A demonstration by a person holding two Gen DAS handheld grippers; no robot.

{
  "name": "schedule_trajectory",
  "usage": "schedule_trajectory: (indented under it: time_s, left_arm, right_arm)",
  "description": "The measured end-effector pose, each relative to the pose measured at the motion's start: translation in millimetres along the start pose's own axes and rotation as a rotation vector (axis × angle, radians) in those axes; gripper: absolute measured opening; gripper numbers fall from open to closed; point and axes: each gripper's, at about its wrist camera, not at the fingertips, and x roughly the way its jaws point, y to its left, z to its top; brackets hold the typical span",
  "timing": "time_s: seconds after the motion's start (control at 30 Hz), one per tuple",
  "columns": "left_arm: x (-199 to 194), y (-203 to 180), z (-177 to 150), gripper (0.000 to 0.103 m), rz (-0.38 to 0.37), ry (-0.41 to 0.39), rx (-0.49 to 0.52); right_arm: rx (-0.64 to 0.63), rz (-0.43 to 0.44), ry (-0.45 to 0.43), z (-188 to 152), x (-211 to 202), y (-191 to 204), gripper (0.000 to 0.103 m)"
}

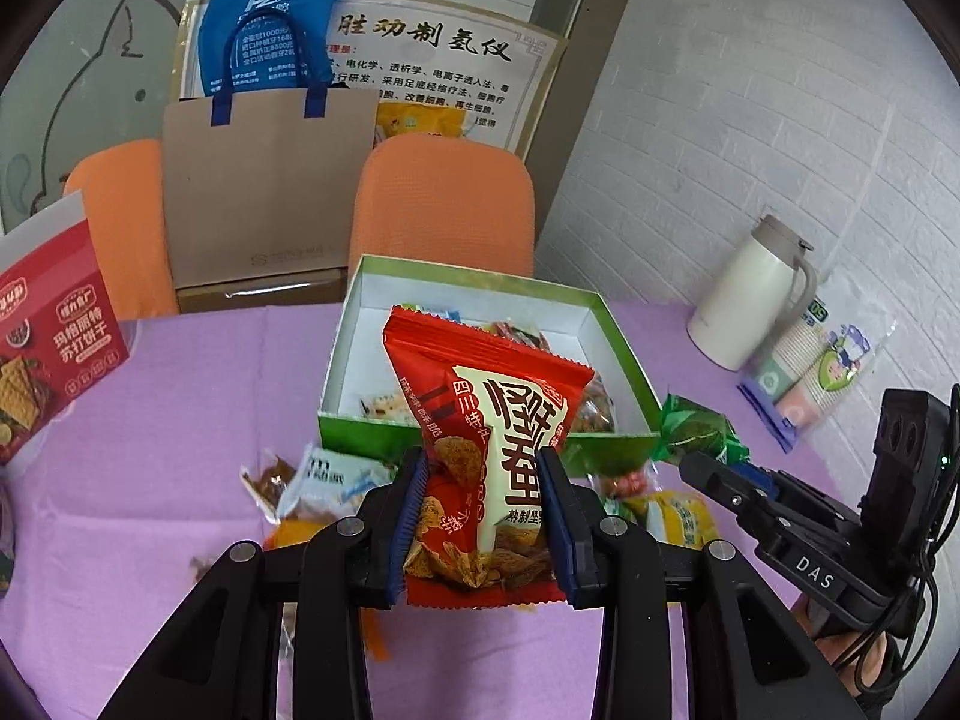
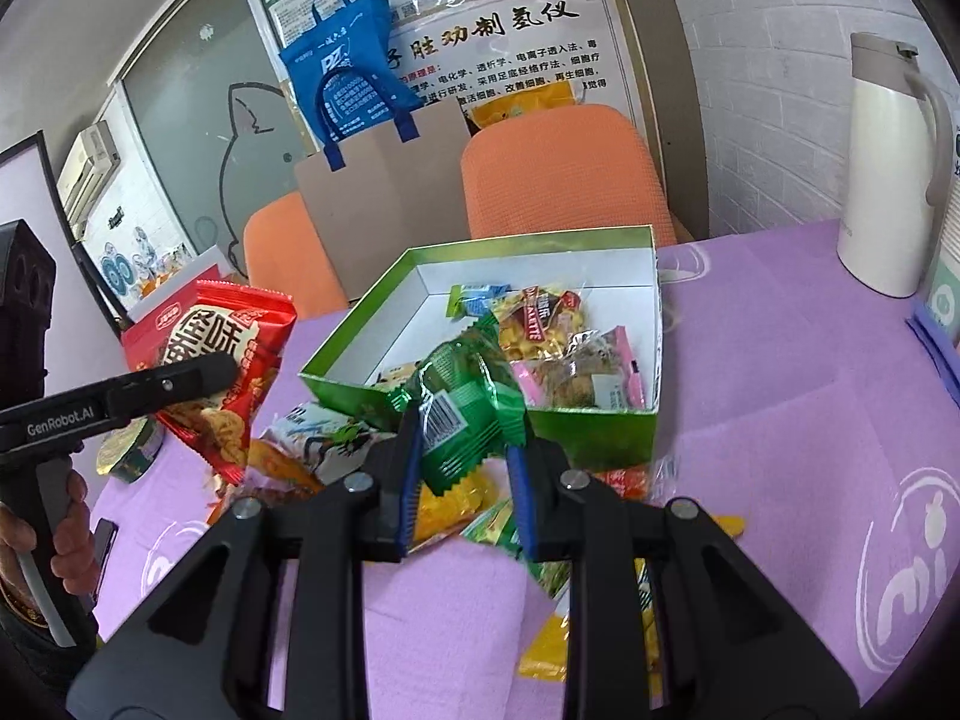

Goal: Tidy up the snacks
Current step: 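Carry both held snacks into the green box and open both grippers, then withdraw both grippers from the box back toward the snack pile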

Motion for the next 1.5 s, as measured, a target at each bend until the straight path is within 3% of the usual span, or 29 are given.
schedule_trajectory:
  time_s: [0.23, 0.43, 0.47, 0.5, 0.53, 0.57, 0.63, 0.7, 0.93, 1.13, 1.3, 1.5]
  left_arm:
    - [61.8, 9.2, 38.2, 0.036, 0.066, 0.029, -0.019]
    - [99.9, 16.7, 49.6, 0.036, 0.088, 0.061, -0.030]
    - [103.2, 17.5, 50.0, 0.036, 0.092, 0.057, -0.027]
    - [105.6, 18.9, 50.8, 0.036, 0.092, 0.054, -0.024]
    - [106.7, 19.9, 50.3, 0.046, 0.087, 0.054, -0.022]
    - [107.7, 20.8, 50.0, 0.068, 0.086, 0.062, -0.026]
    - [104.4, 25.8, 47.5, 0.092, 0.098, 0.046, -0.048]
    - [98.4, 28.7, 45.5, 0.093, 0.101, 0.003, -0.046]
    - [83.4, 24.2, 35.9, 0.095, 0.143, 0.031, -0.024]
    - [39.9, 13.4, 24.0, 0.095, 0.136, 0.013, -0.010]
    - [1.1, 7.3, -0.1, 0.095, 0.180, 0.028, 0.007]
    - [-28.4, 10.8, -49.5, 0.095, 0.162, 0.043, -0.004]
  right_arm:
    - [0.007, -0.009, 0.037, 15.4, 47.3, -11.8, 0.028]
    - [-0.009, 0.012, 0.091, 15.4, 87.7, -12.7, 0.031]
    - [-0.022, 0.005, 0.104, 13.9, 91.8, -12.3, 0.036]
    - [-0.037, -0.016, 0.102, 11.7, 91.4, -11.3, 0.055]
    - [-0.049, -0.032, 0.080, 10.5, 88.2, -10.0, 0.066]
    - [-0.062, -0.043, 0.045, 8.6, 82.1, -9.7, 0.081]
    - [-0.069, -0.049, 0.008, 6.6, 71.2, -10.2, 0.084]
    - [-0.053, -0.051, 0.014, 6.5, 64.9, -12.2, 0.085]
    - [0.014, -0.037, 0.051, 5.7, 39.2, -10.4, 0.098]
    - [0.019, -0.048, -0.009, -3.5, -10.7, -3.3, 0.099]
    - [0.024, -0.022, -0.035, -24.4, -46.1, 4.5, 0.102]
    - [-0.012, -0.034, -0.047, -62.9, -67.6, 13.6, 0.102]
